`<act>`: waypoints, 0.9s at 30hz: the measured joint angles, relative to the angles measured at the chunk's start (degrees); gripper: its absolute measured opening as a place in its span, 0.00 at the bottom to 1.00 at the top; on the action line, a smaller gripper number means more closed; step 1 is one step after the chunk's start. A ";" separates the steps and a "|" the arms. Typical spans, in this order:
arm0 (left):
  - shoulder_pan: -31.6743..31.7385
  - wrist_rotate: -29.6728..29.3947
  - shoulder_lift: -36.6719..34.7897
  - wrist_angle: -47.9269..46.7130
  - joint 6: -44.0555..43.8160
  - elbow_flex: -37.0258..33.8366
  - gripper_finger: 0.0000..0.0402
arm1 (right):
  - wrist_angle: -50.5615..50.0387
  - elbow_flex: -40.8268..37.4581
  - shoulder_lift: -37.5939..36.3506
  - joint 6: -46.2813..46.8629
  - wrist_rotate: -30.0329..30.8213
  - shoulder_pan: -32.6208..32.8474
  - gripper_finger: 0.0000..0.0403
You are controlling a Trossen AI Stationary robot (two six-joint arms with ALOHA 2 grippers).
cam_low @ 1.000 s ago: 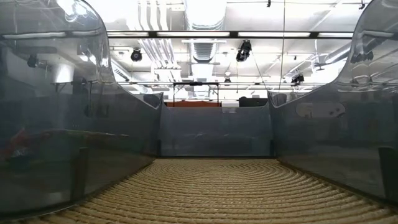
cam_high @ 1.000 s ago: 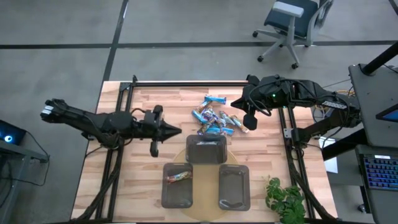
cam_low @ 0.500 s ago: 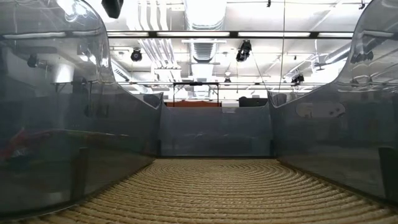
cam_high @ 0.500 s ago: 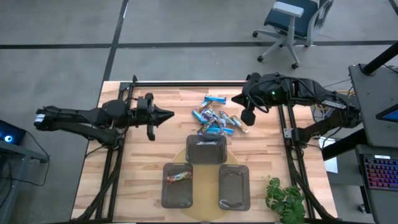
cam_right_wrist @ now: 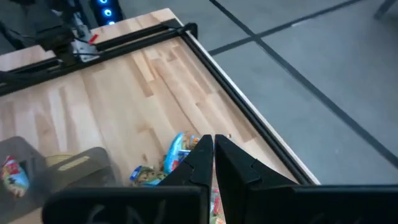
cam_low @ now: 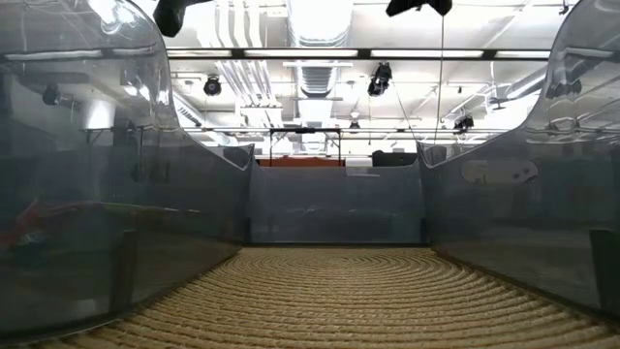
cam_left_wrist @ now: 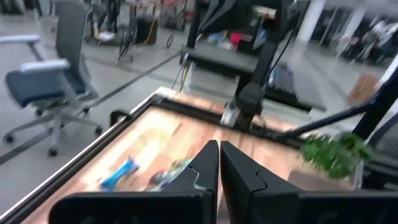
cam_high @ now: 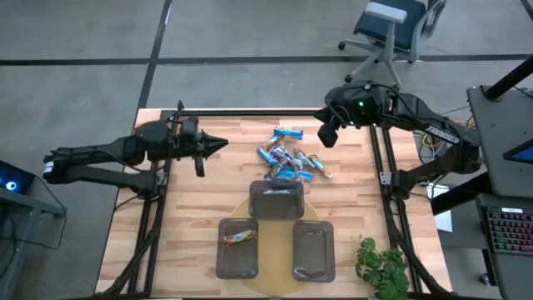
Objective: Pick and place Granola Bars by type
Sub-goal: Put the red granola bar into the bottom left black bin
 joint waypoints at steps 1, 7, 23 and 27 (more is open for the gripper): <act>0.34 0.00 0.34 -2.12 0.24 1.24 0.00 | -0.02 0.00 0.49 0.29 -0.10 -0.59 0.02; 1.33 -0.04 1.55 -8.21 2.44 6.04 0.00 | -0.47 0.00 4.03 0.29 -4.61 -2.30 0.05; 1.49 -0.17 1.77 -10.67 2.33 5.86 0.00 | -9.81 -0.02 16.27 6.42 -7.87 -4.48 0.50; 1.48 -0.17 1.77 -10.66 1.93 5.86 0.00 | -9.83 -0.02 19.48 6.78 -7.90 -5.22 0.54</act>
